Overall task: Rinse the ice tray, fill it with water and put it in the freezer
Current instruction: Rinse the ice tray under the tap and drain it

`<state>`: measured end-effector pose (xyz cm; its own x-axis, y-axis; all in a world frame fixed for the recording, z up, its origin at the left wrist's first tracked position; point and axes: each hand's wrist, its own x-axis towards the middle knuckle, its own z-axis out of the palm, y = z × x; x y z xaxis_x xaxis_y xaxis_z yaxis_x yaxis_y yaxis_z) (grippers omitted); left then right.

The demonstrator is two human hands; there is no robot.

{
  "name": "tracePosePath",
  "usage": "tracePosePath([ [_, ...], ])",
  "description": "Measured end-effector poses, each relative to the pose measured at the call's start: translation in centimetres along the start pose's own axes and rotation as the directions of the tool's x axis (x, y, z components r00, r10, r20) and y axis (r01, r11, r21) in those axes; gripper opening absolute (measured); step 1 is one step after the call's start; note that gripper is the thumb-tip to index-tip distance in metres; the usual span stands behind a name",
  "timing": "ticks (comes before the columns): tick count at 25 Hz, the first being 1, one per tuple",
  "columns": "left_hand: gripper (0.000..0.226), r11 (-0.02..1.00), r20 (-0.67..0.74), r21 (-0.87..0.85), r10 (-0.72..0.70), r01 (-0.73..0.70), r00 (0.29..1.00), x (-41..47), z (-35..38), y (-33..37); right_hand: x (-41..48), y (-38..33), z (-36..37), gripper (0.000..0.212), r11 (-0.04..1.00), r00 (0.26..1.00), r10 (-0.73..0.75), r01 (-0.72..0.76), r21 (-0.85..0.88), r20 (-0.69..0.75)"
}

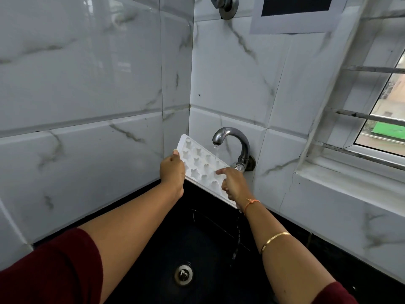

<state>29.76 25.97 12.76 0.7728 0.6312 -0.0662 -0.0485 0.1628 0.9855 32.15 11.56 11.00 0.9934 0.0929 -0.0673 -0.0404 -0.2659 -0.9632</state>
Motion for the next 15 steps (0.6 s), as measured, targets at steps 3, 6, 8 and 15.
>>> tracePosePath([
  [3, 0.037, 1.0, -0.013, 0.01, 0.003, -0.003, 1.0, 0.3, -0.2, -0.1, -0.4, -0.3, 0.5, 0.027, 0.989, 0.997, -0.008, 0.02, -0.147, 0.078],
  [6, 0.036, 1.0, -0.039, -0.011, 0.013, -0.013, 0.999, 0.4, -0.6, 0.3, -0.5, -0.5, 0.8, 0.023, 0.989, 0.993, 0.017, 0.001, -0.15, 0.117],
  [8, 0.036, 1.0, -0.035, -0.023, 0.02, -0.021, 0.999, 0.6, -0.5, 0.4, -0.2, -0.6, 0.8, 0.021, 0.98, 0.995, -0.006, 0.025, -0.198, 0.096],
  [15, 0.034, 0.999, -0.057, -0.041, 0.018, -0.021, 0.998, 0.2, -0.7, 0.7, 0.0, -0.4, 1.0, 0.044, 0.976, 0.996, -0.033, 0.05, -0.214, 0.082],
])
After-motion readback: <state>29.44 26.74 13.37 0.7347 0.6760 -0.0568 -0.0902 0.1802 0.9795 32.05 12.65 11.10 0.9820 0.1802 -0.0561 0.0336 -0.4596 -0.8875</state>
